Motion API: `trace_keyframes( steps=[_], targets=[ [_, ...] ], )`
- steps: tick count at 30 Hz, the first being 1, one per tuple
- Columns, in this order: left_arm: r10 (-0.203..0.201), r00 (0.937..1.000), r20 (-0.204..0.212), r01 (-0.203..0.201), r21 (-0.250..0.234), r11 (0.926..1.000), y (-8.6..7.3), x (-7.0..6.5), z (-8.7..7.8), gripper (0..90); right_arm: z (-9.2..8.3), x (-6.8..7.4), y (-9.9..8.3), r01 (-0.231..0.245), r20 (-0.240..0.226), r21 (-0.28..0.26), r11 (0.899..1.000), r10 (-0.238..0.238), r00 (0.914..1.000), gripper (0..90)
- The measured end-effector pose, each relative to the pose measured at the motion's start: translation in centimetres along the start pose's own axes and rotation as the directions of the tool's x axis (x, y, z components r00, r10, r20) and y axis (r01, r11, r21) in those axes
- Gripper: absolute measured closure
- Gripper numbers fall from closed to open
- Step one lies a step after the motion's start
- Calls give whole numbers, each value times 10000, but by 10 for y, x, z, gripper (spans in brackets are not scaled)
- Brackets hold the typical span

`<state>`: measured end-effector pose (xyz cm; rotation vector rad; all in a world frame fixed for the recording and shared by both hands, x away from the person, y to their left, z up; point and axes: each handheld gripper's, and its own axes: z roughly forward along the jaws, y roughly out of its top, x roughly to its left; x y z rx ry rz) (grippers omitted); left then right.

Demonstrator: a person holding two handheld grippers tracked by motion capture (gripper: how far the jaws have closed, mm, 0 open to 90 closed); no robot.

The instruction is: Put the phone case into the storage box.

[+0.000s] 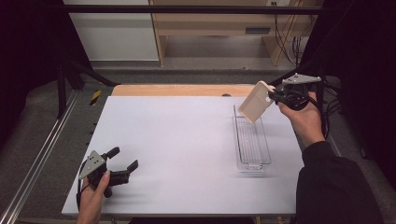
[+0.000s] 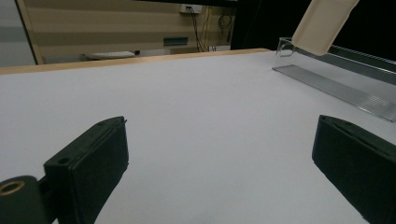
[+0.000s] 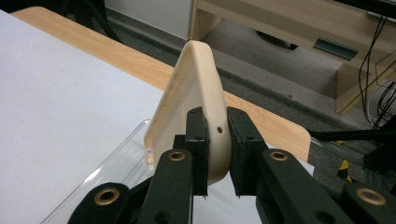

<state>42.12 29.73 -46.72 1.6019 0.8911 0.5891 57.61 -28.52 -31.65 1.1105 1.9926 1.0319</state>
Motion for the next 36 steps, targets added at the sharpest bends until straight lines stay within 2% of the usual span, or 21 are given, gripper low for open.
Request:
trace_keyframes(
  steps=[12, 29, 36],
  targets=[
    [-6, 10000, 14, 6, -2, 10000, 0, 0, 0, 32, 23, 0, -4, 47, -46, 400, 9992, -46, 10000, 795],
    [65, 9999, 123, -67, 91, 9999, 0, -2, 3, 31, 40, 10, -6, 502, -322, 809, 9955, -478, 9983, 794],
    [67, 9999, 137, -68, 52, 10000, 0, -2, 3, 31, 45, 14, -6, 631, -285, 736, 9953, -611, 9977, 793]
  ],
)
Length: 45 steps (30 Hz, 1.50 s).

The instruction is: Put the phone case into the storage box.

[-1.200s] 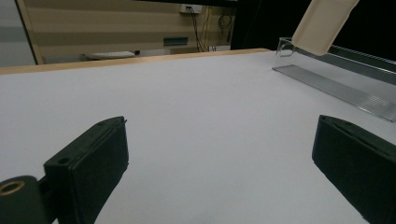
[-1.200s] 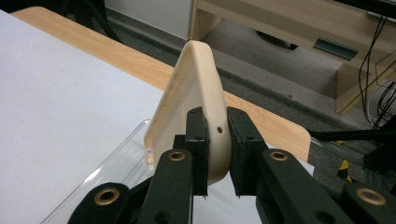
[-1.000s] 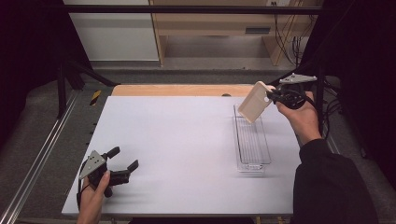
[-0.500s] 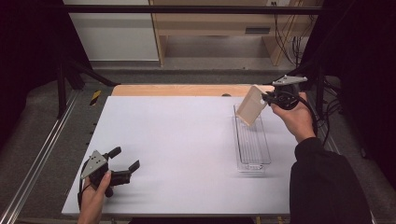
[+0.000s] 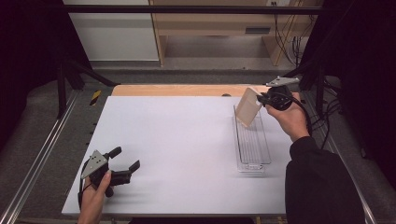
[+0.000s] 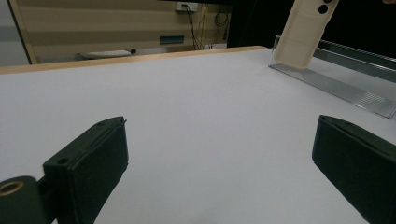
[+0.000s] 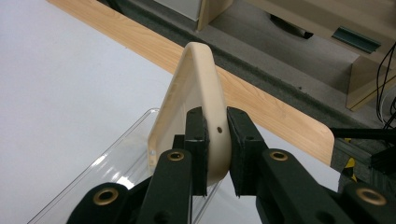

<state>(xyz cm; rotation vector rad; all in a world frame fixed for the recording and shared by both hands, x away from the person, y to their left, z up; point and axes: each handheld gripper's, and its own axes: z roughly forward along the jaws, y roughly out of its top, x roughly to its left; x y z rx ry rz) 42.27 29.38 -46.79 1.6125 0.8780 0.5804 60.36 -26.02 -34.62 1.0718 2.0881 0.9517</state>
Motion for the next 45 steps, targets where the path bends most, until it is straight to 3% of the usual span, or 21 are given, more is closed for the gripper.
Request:
trace_keyframes(
  steps=[22, 36, 45],
  targets=[
    [-27, 10000, -31, 27, -43, 10000, 1, 0, -1, 30, 15, 7, -1, -24, 688, -452, 9990, 55, 9976, 782],
    [-94, 9999, -62, 94, -123, 9999, 1, 1, -2, 30, 26, 9, 0, -164, 1369, -772, 9969, 269, 9902, 772],
    [-58, 10000, -70, 57, -96, 9999, 1, 1, -2, 30, 28, 9, 2, -127, 1507, -931, 9956, 267, 9882, 766]
  ],
)
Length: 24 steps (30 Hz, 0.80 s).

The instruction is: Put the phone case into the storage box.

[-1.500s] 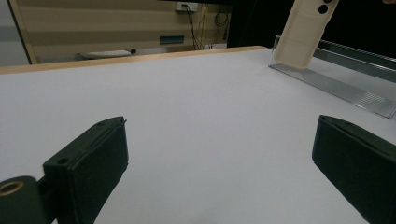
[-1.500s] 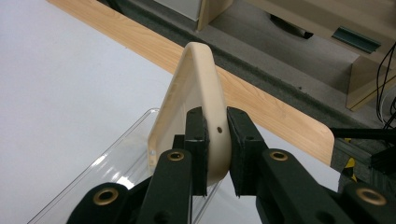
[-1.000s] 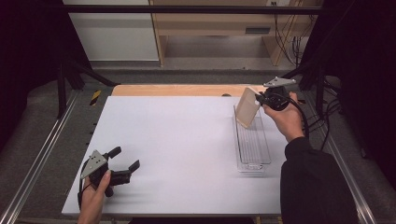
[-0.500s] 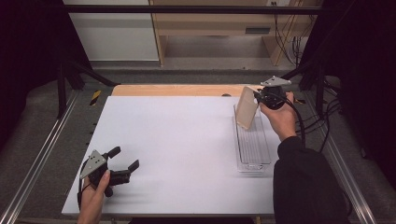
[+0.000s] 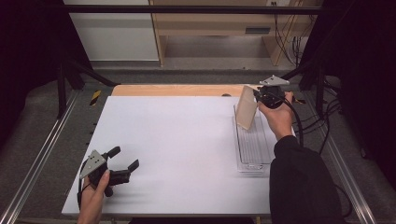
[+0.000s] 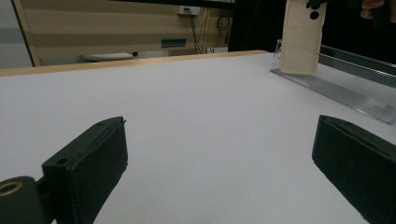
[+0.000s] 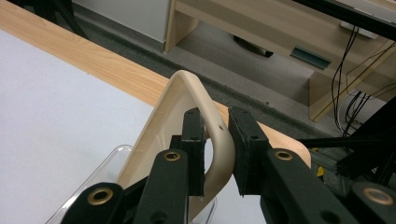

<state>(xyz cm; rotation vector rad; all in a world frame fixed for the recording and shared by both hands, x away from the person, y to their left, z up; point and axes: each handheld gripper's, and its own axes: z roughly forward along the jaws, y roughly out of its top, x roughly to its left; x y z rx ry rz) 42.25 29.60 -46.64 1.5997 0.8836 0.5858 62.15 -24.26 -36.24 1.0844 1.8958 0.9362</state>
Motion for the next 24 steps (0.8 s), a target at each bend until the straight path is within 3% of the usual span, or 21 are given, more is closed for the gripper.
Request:
trace_keyframes(
  steps=[24],
  targets=[
    [-25, 10000, -37, 24, -51, 10000, 1, 0, 0, 29, 8, 10, 1, 208, 168, -308, 9993, -203, 9997, 751]
  ],
)
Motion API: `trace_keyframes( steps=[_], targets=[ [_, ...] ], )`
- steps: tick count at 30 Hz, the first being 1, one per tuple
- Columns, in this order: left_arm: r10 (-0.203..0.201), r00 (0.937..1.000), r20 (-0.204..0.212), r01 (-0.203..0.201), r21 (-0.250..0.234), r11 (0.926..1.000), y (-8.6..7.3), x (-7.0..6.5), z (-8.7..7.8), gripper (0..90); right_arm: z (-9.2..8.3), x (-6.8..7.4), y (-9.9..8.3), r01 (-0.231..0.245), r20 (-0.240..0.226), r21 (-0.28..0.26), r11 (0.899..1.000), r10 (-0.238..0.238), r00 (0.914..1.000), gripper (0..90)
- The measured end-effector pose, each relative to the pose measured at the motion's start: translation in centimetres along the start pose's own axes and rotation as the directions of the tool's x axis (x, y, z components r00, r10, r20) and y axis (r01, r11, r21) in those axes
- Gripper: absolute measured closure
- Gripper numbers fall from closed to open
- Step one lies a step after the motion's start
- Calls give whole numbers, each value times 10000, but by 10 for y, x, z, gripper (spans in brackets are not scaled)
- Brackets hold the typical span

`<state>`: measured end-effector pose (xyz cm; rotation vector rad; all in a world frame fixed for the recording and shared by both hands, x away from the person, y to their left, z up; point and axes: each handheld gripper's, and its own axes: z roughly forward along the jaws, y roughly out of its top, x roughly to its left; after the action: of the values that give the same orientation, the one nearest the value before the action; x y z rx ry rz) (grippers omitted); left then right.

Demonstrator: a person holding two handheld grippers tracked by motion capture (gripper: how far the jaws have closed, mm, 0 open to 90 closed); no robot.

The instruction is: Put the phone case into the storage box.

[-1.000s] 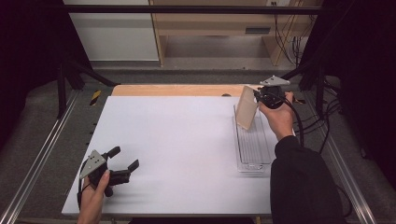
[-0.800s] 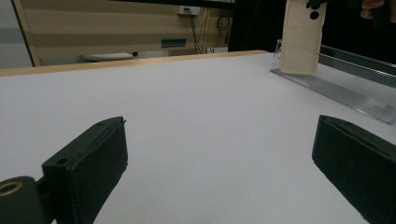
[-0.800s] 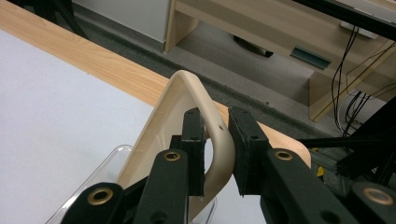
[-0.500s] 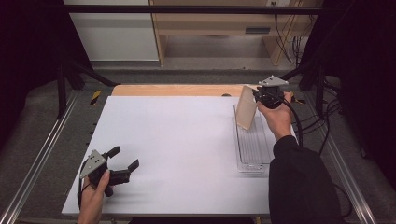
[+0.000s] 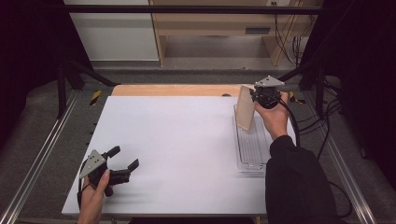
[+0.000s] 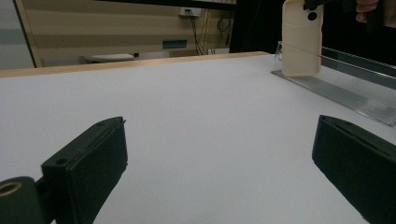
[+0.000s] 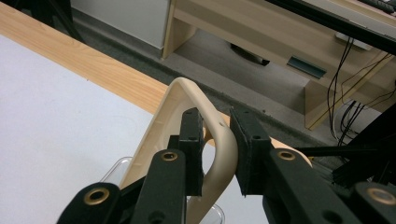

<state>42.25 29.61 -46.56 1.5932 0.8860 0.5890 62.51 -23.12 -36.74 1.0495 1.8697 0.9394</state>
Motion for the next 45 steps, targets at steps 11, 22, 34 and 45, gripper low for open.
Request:
trace_keyframes(
  steps=[11, 22, 34, 45],
  targets=[
    [-35, 10000, -14, 35, -53, 10000, 0, 0, 0, 28, 3, 1, 1, 52, 65, -19, 10000, -52, 10000, 749],
    [-36, 10000, -26, 36, -80, 10000, 1, 0, -1, 29, 7, 2, 3, 93, 145, -35, 10000, -92, 9999, 747],
    [-29, 10000, -42, 29, -87, 10000, 1, 0, -1, 28, 6, 6, 9, 278, -46, -337, 9990, -280, 9996, 748],
    [30, 10000, 13, -30, -76, 10000, 1, -1, -1, 22, 14, 6, 9, 129, 130, -411, 9991, -123, 9998, 739]
  ],
)
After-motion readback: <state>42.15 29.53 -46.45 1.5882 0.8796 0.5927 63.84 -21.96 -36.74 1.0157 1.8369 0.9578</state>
